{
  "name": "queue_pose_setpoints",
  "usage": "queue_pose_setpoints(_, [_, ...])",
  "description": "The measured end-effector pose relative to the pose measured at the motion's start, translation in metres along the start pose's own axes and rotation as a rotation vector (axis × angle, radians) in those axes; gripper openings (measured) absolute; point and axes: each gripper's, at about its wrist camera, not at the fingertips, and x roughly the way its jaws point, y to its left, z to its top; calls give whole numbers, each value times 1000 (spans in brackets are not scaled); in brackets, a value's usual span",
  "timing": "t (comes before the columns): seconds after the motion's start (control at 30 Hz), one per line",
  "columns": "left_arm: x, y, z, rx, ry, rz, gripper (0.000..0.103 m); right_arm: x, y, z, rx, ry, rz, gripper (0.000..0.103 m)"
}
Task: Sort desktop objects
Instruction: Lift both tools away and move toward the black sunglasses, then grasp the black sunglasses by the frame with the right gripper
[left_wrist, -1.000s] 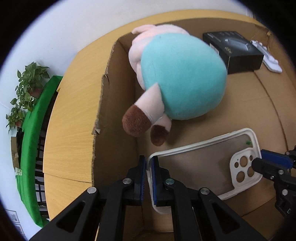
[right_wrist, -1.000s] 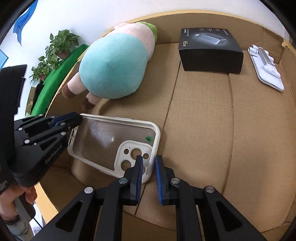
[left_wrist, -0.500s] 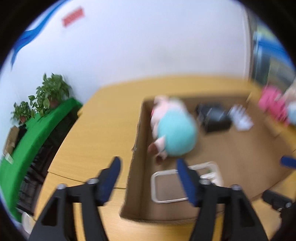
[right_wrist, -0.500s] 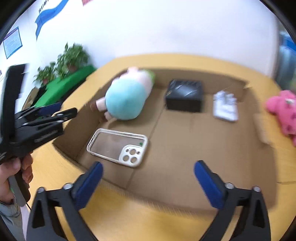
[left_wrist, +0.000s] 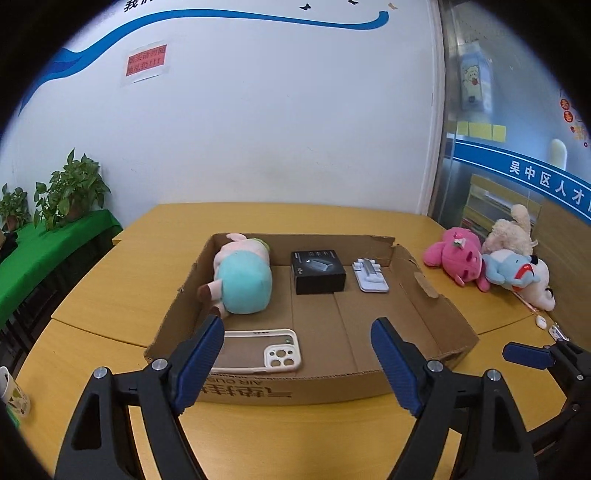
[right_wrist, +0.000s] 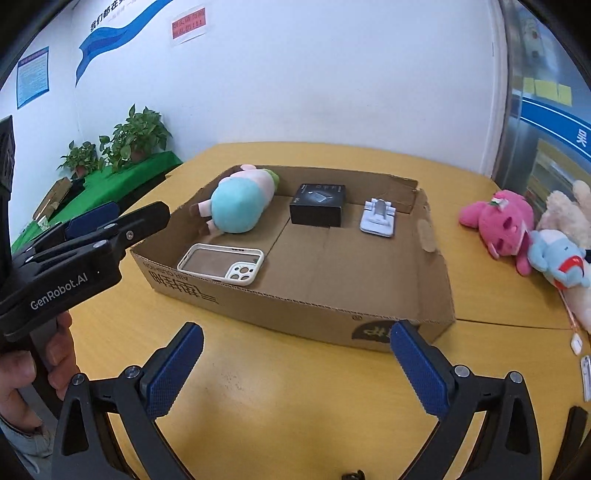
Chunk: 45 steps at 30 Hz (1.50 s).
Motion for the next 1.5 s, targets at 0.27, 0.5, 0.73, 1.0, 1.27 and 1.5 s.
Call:
queue_pose_setpoints(0.27, [-10, -18, -3, 27, 30, -12, 82, -20, -3, -2, -14, -50, -10, 103])
queue_pose_setpoints(0.5, [-18, -19, -4, 22, 28, -8, 82, -30, -5, -5, -11, -77, -5, 103])
queue_pose_setpoints(0.73, [-22, -21, -11, 28, 34, -9, 82, -35, -5, -8, -15, -87, 8, 103])
queue_pose_setpoints(1.0, [-15, -28, -34, 25, 125, -130, 82, -74, -39, -38, 4, -105, 100, 103])
queue_pose_setpoints(1.27, [23, -66, -90, 41, 383, -378, 82, -80, -97, -131, 25, 162, 143, 103])
queue_pose_setpoints(1.5, [47, -98, -127, 24, 558, -493, 82, -38, -119, -189, 129, 375, 144, 90])
